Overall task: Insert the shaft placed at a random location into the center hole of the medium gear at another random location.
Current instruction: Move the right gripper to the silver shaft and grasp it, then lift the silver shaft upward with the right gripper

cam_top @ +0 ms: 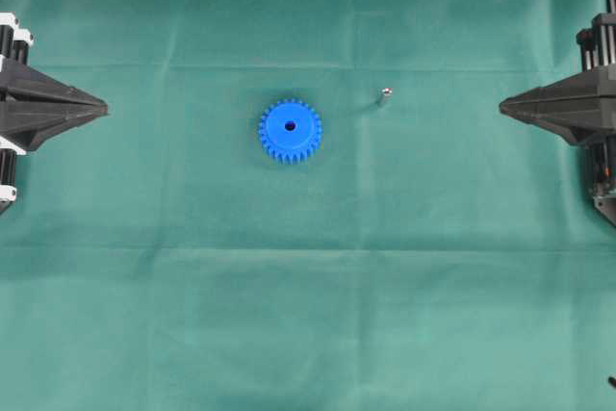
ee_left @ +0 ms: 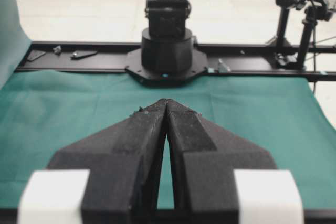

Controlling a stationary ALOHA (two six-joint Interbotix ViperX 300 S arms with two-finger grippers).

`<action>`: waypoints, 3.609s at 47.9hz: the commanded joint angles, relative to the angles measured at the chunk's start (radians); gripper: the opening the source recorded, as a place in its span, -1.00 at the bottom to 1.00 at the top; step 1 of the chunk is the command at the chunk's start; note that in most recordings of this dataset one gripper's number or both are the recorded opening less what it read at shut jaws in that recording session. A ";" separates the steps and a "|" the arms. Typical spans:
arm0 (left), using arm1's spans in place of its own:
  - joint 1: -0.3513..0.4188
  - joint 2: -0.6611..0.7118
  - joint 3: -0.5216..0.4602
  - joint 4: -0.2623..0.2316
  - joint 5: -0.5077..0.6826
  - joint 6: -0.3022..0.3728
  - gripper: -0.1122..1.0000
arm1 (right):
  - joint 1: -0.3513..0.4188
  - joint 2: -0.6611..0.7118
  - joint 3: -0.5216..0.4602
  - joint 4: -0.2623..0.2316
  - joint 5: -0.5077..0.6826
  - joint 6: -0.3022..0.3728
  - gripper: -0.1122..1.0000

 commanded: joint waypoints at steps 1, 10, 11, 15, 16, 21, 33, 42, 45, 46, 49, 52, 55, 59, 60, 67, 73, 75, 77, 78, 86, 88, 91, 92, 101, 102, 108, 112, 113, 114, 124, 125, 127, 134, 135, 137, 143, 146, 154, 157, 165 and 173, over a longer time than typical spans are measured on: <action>-0.005 0.012 -0.035 0.009 -0.002 -0.008 -0.80 | -0.012 0.012 -0.035 0.002 -0.012 0.018 -0.78; -0.005 0.011 -0.034 0.009 0.002 -0.006 -0.80 | -0.025 0.018 -0.046 0.003 -0.003 0.008 -0.78; -0.005 0.011 -0.034 0.009 0.002 -0.006 -0.80 | -0.026 0.020 -0.046 0.003 -0.003 0.008 -0.78; -0.005 0.009 -0.034 0.011 0.002 -0.006 -0.80 | -0.041 0.035 -0.043 0.003 -0.005 0.008 -0.78; -0.005 0.009 -0.034 0.009 0.002 -0.006 -0.80 | -0.046 0.043 -0.043 0.003 -0.006 0.008 -0.78; -0.005 0.009 -0.034 0.011 0.002 -0.006 -0.80 | -0.074 0.077 -0.040 0.003 -0.009 0.008 -0.72; -0.005 0.014 -0.032 0.011 0.002 -0.006 -0.80 | -0.135 0.227 -0.021 -0.005 -0.089 -0.008 0.42; -0.005 0.014 -0.031 0.011 0.002 -0.006 -0.80 | -0.184 0.413 -0.014 -0.002 -0.230 -0.025 0.73; -0.005 0.014 -0.031 0.011 0.002 -0.006 -0.80 | -0.201 0.477 -0.018 -0.003 -0.259 -0.026 0.76; -0.003 0.015 -0.031 0.011 0.002 -0.005 -0.80 | -0.207 0.499 -0.020 -0.003 -0.272 -0.026 0.77; -0.005 0.014 -0.031 0.011 0.002 -0.005 -0.80 | -0.221 0.560 -0.023 -0.002 -0.296 -0.026 0.77; -0.003 0.015 -0.031 0.011 0.002 -0.005 -0.80 | -0.230 0.630 -0.029 0.000 -0.325 -0.028 0.77; -0.005 0.015 -0.031 0.011 0.002 -0.003 -0.80 | -0.233 0.683 -0.032 0.002 -0.354 -0.026 0.77; -0.005 0.015 -0.031 0.011 0.002 -0.003 -0.80 | -0.235 0.746 -0.032 0.005 -0.400 -0.026 0.77; -0.003 0.015 -0.031 0.011 0.002 -0.003 -0.80 | -0.235 0.762 -0.032 0.006 -0.413 -0.026 0.77; -0.005 0.014 -0.031 0.011 0.002 -0.003 -0.80 | -0.235 0.870 -0.034 0.026 -0.483 -0.025 0.77; -0.005 0.015 -0.031 0.011 0.002 -0.002 -0.80 | -0.236 0.956 -0.040 0.041 -0.541 -0.025 0.77; -0.005 0.015 -0.029 0.011 0.002 -0.003 -0.80 | -0.235 0.980 -0.043 0.046 -0.554 -0.025 0.77; -0.005 0.015 -0.029 0.011 0.002 -0.002 -0.80 | -0.235 1.002 -0.049 0.049 -0.565 -0.025 0.77; -0.003 0.015 -0.029 0.011 0.002 -0.003 -0.80 | -0.235 1.011 -0.051 0.051 -0.568 -0.025 0.77; -0.005 0.017 -0.029 0.011 0.002 -0.002 -0.80 | -0.236 1.071 -0.074 0.051 -0.577 -0.021 0.74; -0.005 0.017 -0.029 0.011 0.002 -0.002 -0.80 | -0.236 1.081 -0.075 0.051 -0.578 -0.021 0.73; -0.005 0.017 -0.029 0.011 0.002 -0.002 -0.80 | -0.236 1.089 -0.078 0.054 -0.578 -0.021 0.71; -0.003 0.017 -0.028 0.011 0.003 -0.003 -0.80 | -0.235 1.091 -0.078 0.054 -0.578 -0.023 0.70; -0.005 0.017 -0.028 0.011 0.002 -0.003 -0.80 | -0.235 1.092 -0.077 0.055 -0.578 -0.021 0.61; -0.005 0.017 -0.028 0.011 0.002 -0.003 -0.80 | -0.235 1.092 -0.077 0.055 -0.578 -0.021 0.58; -0.005 0.017 -0.028 0.011 0.002 -0.003 -0.80 | -0.236 1.092 -0.078 0.054 -0.588 -0.023 0.10; -0.005 0.017 -0.028 0.011 0.003 -0.003 -0.80 | -0.235 1.092 -0.078 0.052 -0.589 -0.025 -0.30; -0.005 0.017 -0.028 0.011 0.002 -0.003 -0.80 | -0.236 1.092 -0.078 0.052 -0.588 -0.025 -0.39; -0.005 0.015 -0.028 0.011 0.002 -0.003 -0.80 | -0.236 1.092 -0.080 0.052 -0.588 -0.025 -0.49; -0.005 0.017 -0.028 0.011 0.002 -0.003 -0.80 | -0.235 1.088 -0.080 0.052 -0.586 -0.026 -0.56; -0.005 0.017 -0.028 0.011 0.003 -0.003 -0.80 | -0.235 1.085 -0.081 0.052 -0.584 -0.026 -0.56; -0.005 0.017 -0.028 0.011 0.002 -0.003 -0.80 | -0.236 1.074 -0.083 0.052 -0.583 -0.028 -0.56; -0.005 0.018 -0.028 0.011 0.003 -0.006 -0.80 | -0.236 0.986 -0.094 0.052 -0.511 -0.028 -0.56; -0.003 0.018 -0.026 0.011 0.003 -0.006 -0.80 | -0.235 0.973 -0.097 0.052 -0.494 -0.028 -0.56; -0.005 0.018 -0.026 0.011 0.002 -0.006 -0.80 | -0.235 0.937 -0.106 0.052 -0.446 -0.028 -0.56; -0.005 0.018 -0.026 0.011 0.002 -0.006 -0.80 | -0.232 0.870 -0.126 0.051 -0.344 -0.028 -0.56; -0.005 0.018 -0.026 0.011 0.002 -0.006 -0.80 | -0.230 0.842 -0.137 0.046 -0.304 -0.028 -0.56; -0.005 0.018 -0.026 0.011 0.003 -0.008 -0.80 | -0.225 0.815 -0.141 0.046 -0.288 -0.029 -0.56; -0.005 0.018 -0.026 0.011 0.002 -0.008 -0.80 | -0.224 0.816 -0.141 0.046 -0.287 -0.028 -0.56; -0.005 0.018 -0.026 0.011 0.003 -0.008 -0.80 | -0.224 0.816 -0.143 0.046 -0.287 -0.029 -0.56; -0.003 0.018 -0.026 0.011 0.009 -0.008 -0.80 | -0.218 0.821 -0.147 0.051 -0.287 -0.021 -0.56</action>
